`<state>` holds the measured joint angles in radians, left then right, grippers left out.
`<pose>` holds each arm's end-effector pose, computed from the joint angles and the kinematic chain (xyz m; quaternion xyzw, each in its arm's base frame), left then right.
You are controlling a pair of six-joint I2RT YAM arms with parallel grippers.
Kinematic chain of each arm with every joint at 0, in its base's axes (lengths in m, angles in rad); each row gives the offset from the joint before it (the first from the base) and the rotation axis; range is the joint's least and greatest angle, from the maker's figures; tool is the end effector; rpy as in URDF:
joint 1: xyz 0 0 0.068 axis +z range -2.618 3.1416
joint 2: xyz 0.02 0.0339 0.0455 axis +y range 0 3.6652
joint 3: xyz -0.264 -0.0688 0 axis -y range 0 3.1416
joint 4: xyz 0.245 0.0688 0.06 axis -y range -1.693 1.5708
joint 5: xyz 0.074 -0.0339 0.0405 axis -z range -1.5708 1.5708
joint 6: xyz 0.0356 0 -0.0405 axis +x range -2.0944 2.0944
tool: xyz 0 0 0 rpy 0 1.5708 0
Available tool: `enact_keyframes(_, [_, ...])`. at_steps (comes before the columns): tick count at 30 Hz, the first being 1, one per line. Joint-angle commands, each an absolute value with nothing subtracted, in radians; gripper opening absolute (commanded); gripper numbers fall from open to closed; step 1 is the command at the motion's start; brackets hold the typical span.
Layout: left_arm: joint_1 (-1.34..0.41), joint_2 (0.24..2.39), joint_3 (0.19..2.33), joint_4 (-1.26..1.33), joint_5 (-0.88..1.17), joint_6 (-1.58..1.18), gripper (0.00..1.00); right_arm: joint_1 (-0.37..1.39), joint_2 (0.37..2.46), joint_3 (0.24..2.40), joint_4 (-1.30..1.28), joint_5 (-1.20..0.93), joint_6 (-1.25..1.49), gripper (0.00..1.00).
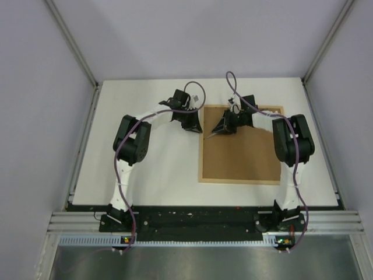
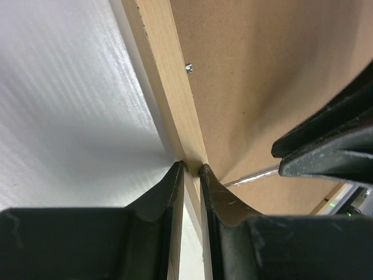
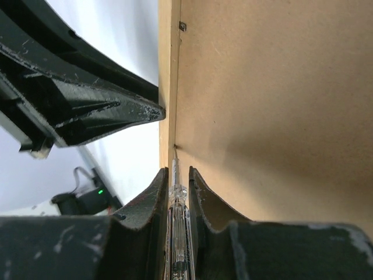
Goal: Take the photo out of the frame
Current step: Release the photo frame item from the photo frame.
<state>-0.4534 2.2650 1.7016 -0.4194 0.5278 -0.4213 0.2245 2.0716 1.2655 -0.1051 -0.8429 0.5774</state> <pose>0.4292 -0.2291 0.1491 0.0904 0.9226 -0.3446 0.1477 0.4031 0.1193 0.1326 0.0211 0.8732 0.4717 0.1210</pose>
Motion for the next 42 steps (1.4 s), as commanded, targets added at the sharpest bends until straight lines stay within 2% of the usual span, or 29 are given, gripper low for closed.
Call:
enact_keyframes(1, [-0.512,2.266,1.681,-0.442,0.434,-0.425,0.03,0.377,1.980,1.411,-0.253,-0.611,0.549,0.00])
enact_keyframes(6, [-0.531,2.257,1.681,-0.448,0.391,-0.420,0.02,0.489,1.951,1.612,-0.435,-0.430,0.473,0.00])
enact_keyframes(12, [-0.545,2.243,1.678,-0.451,0.364,-0.419,0.02,0.545,1.983,1.810,-0.566,-0.373,0.437,0.00])
enact_keyframes(14, [-0.543,2.231,1.671,-0.446,0.345,-0.417,0.06,0.535,1.959,1.824,-0.595,-0.359,0.408,0.00])
enact_keyframes(17, [-0.528,2.203,1.661,-0.442,0.340,-0.413,0.18,0.486,1.898,1.799,-0.615,-0.388,0.362,0.00])
enact_keyframes(21, [-0.506,2.168,1.660,-0.433,0.383,-0.405,0.37,0.382,1.829,1.729,-0.649,-0.552,0.278,0.00])
enact_keyframes(25, [-0.508,2.145,1.649,-0.413,0.451,-0.400,0.47,0.273,1.793,1.593,-0.673,-0.780,0.160,0.00])
enact_keyframes(29, [-0.526,2.141,1.660,-0.442,0.456,-0.377,0.52,0.184,1.756,1.493,-0.681,-0.854,0.069,0.00])
enact_keyframes(37, [-0.574,2.166,1.721,-0.574,0.240,-0.307,0.52,0.129,1.729,1.393,-0.608,-0.804,0.058,0.00])
enact_keyframes(42, [-0.594,2.178,1.746,-0.606,0.177,-0.302,0.51,0.123,1.695,1.322,-0.529,-0.787,0.086,0.00])
